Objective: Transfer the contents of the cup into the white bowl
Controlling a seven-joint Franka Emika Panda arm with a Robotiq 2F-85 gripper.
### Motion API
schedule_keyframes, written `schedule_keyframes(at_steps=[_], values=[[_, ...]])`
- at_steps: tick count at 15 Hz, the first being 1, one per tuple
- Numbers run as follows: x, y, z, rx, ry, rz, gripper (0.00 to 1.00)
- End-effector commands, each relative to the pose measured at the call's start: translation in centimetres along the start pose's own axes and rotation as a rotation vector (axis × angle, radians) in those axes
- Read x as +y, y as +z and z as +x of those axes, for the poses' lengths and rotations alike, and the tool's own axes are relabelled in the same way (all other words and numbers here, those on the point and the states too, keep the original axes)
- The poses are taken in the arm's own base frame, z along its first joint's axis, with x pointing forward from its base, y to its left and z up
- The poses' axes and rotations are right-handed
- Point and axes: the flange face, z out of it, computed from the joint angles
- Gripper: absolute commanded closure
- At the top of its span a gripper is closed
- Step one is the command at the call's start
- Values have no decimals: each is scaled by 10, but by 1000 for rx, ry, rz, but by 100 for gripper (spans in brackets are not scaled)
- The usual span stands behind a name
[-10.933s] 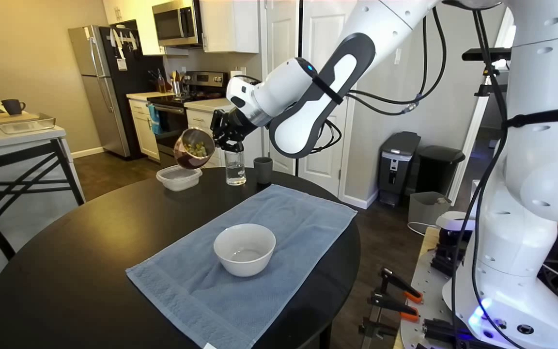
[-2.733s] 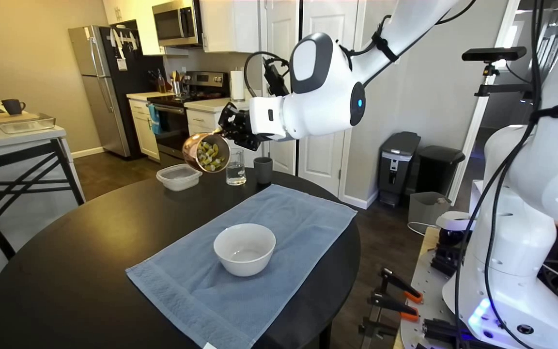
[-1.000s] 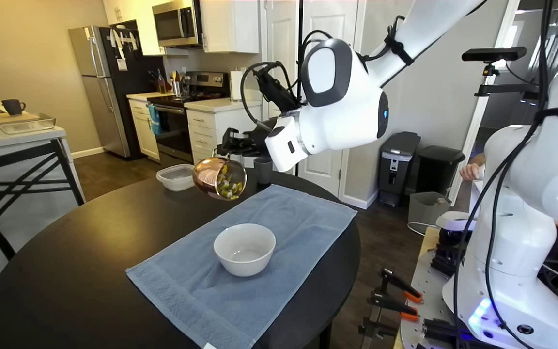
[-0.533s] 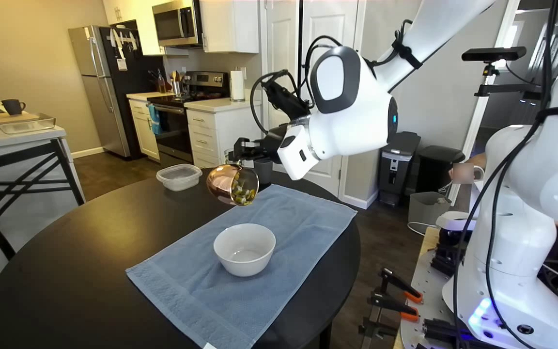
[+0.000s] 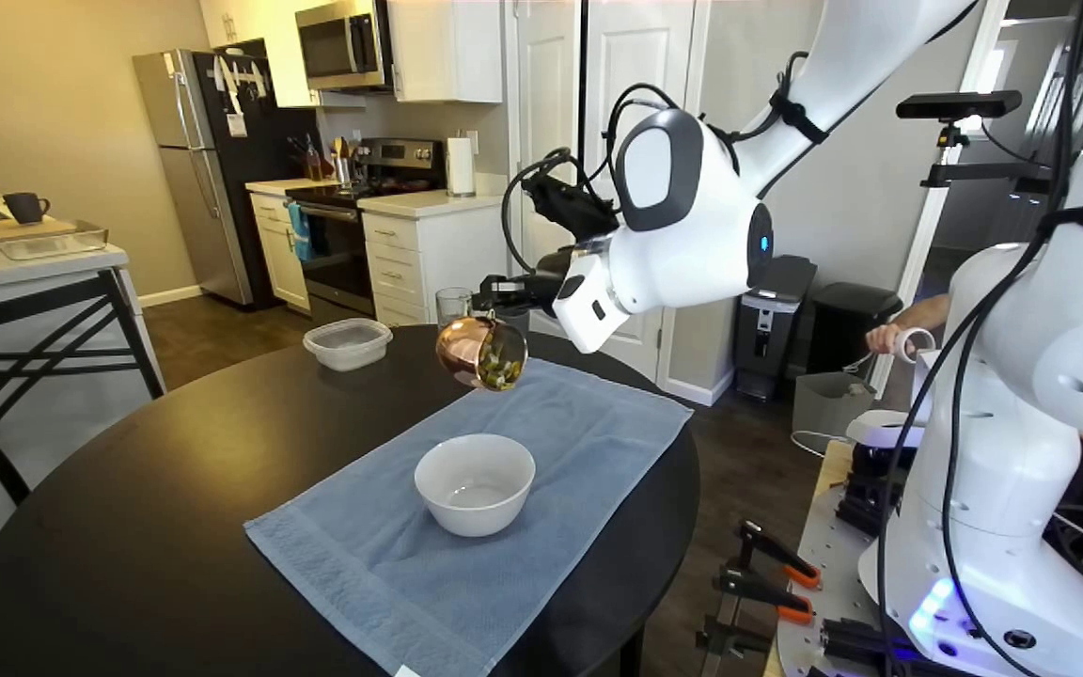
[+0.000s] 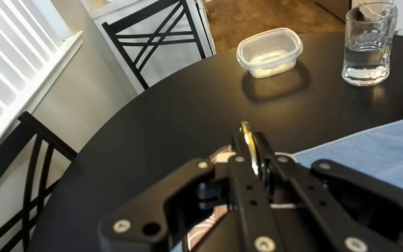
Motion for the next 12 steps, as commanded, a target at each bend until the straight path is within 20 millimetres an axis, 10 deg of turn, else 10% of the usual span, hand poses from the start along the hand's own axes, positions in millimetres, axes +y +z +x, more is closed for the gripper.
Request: schedule_keyframes(at_steps=[1,12], values=[[-4,2,-5,-54,-55,11,97],[4,37,6,-140,-124,14,98]])
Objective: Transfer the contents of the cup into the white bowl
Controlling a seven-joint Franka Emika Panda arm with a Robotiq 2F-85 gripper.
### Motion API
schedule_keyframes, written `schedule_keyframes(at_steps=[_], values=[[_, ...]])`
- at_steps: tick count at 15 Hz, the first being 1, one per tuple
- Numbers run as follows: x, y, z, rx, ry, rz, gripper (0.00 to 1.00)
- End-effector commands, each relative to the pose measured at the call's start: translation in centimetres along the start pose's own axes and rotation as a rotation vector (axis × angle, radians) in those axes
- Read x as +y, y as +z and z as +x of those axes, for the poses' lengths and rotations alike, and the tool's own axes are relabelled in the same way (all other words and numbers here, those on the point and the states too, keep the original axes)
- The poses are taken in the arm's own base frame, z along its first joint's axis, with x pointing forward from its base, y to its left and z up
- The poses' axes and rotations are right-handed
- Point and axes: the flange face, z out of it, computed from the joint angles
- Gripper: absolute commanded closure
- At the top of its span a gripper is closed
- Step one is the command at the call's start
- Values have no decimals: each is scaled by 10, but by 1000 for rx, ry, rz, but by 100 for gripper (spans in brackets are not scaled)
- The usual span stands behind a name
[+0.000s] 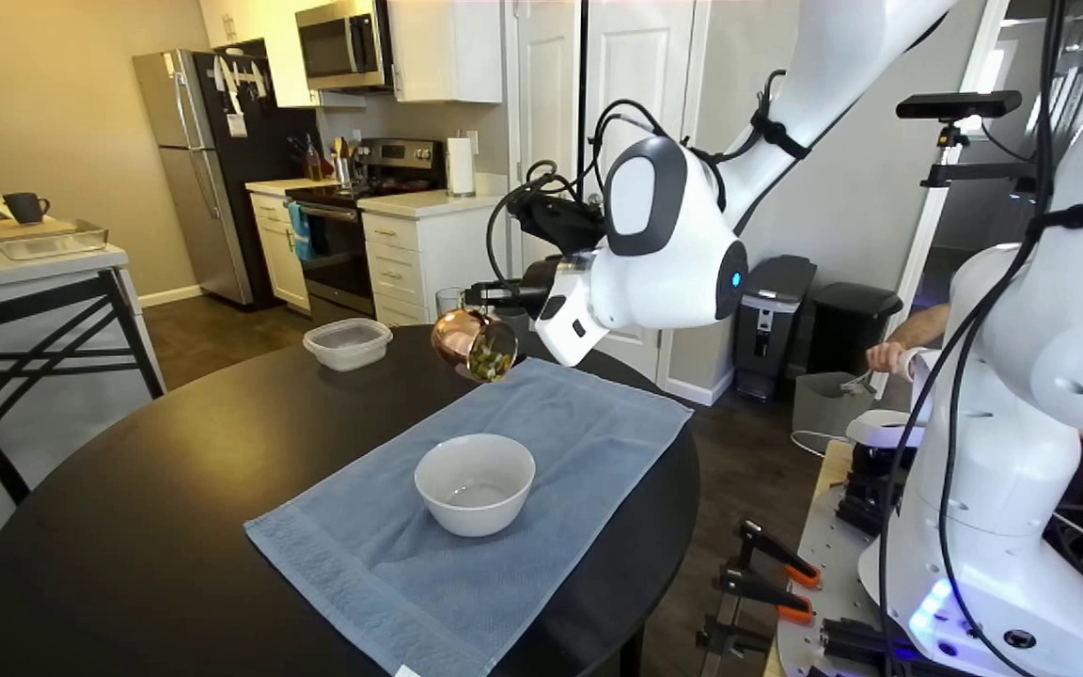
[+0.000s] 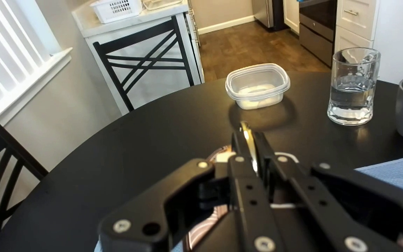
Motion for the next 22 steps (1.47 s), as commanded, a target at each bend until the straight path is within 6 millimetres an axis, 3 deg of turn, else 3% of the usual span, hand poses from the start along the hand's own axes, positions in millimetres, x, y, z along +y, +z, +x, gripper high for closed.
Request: schedule_keyframes(at_steps=[1,7,12,18,22], values=[[15,12,0,-33,-28,-18,98],[41,16,6,-24,-31,-64,98],[48,10,19,-6,-49,-88,98],[53,-13,18,-23,-64,-111,98],[55,-30,7,-94,-123,-134,98]])
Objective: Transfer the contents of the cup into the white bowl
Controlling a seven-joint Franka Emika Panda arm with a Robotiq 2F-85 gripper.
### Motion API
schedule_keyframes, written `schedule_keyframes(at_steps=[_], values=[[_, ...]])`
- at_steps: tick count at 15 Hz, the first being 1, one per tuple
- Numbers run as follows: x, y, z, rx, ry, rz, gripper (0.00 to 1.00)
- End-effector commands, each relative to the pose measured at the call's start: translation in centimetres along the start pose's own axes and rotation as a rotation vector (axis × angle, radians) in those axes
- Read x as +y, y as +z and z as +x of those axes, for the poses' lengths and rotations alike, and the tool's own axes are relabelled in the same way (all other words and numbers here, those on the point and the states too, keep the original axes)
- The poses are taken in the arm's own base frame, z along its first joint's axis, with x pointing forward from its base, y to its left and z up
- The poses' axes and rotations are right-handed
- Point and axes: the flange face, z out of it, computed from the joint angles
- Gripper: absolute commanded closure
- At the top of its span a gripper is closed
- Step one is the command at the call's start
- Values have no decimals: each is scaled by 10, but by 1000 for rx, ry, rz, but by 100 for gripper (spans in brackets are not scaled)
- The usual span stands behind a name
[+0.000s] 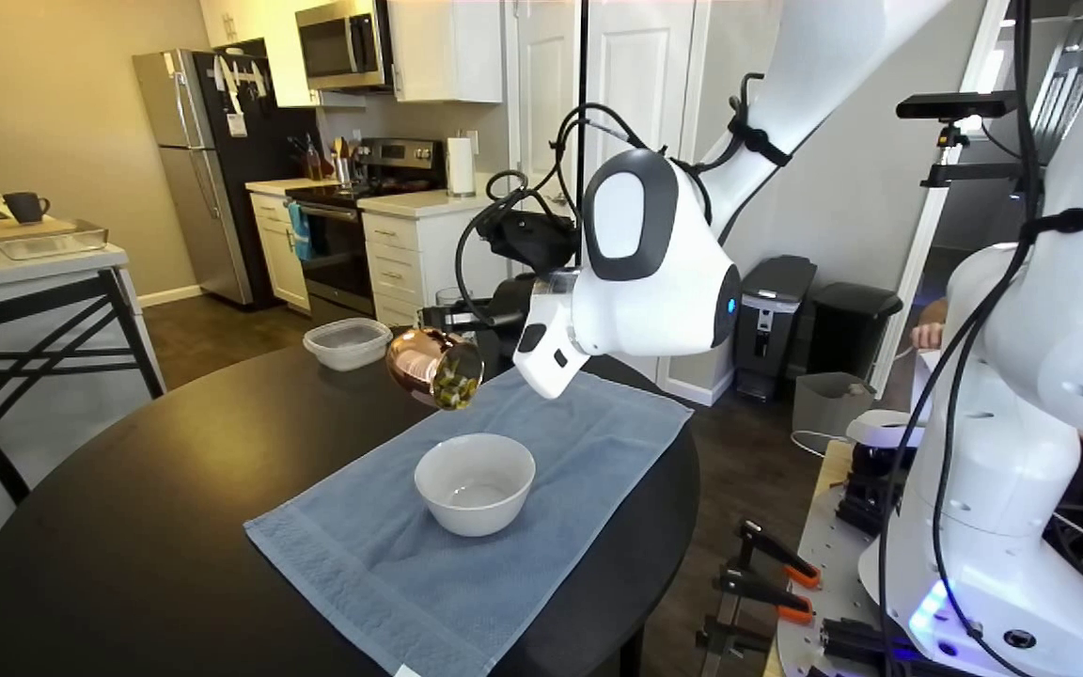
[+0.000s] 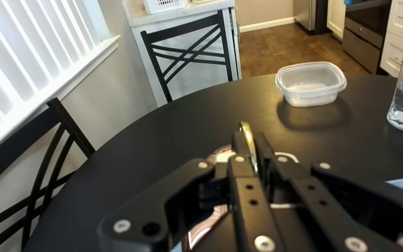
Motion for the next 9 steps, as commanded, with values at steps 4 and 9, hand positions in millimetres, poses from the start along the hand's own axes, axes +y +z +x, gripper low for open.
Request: schedule_keyframes(at_steps=[4,9], values=[[-15,-34,-19,-120,-101,20,98],[-25,-45,-16,-138,-126,35,98]])
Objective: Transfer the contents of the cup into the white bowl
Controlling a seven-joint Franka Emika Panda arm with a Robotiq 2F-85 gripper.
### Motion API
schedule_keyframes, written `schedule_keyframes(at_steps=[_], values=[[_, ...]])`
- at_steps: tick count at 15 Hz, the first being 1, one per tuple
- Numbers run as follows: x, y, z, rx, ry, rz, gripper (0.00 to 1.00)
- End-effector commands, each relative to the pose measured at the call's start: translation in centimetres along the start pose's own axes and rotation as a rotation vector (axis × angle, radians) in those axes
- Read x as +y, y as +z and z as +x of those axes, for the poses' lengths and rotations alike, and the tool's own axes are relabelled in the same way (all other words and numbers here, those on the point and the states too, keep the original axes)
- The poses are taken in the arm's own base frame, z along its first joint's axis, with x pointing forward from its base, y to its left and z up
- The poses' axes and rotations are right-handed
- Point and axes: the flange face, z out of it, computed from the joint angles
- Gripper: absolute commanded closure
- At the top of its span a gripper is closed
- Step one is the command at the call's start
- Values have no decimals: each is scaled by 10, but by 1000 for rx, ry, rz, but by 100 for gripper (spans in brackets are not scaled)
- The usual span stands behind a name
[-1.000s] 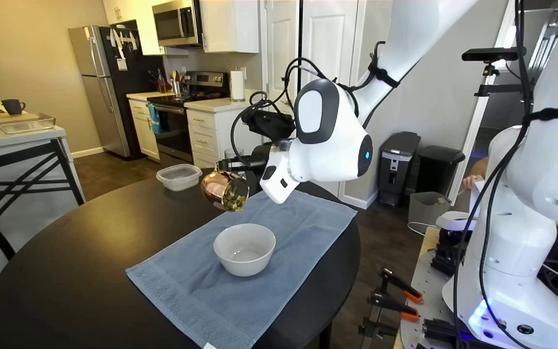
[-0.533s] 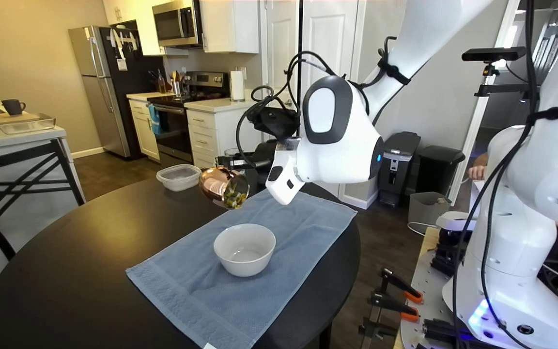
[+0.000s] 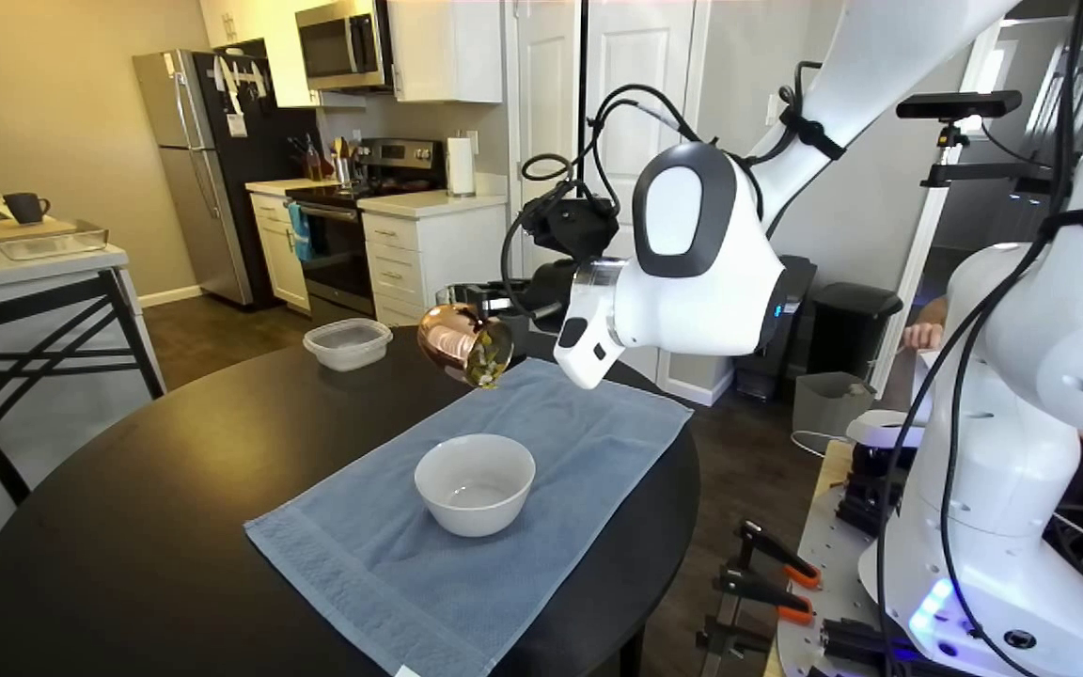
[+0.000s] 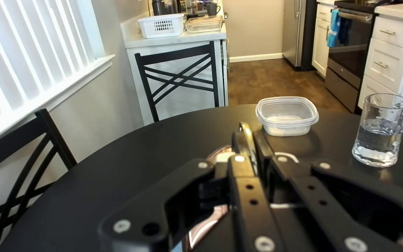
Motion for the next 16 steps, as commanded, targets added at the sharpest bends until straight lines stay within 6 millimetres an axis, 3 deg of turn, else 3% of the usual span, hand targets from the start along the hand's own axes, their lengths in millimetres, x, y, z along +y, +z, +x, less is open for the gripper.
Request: schedule_keyframes(at_steps=[1,7,16], values=[[-7,-12,-7,-57,-41,15,98],[-17,-1,-11,-125,-81,49,98],[-14,0,-17,-230,-157,60,98]])
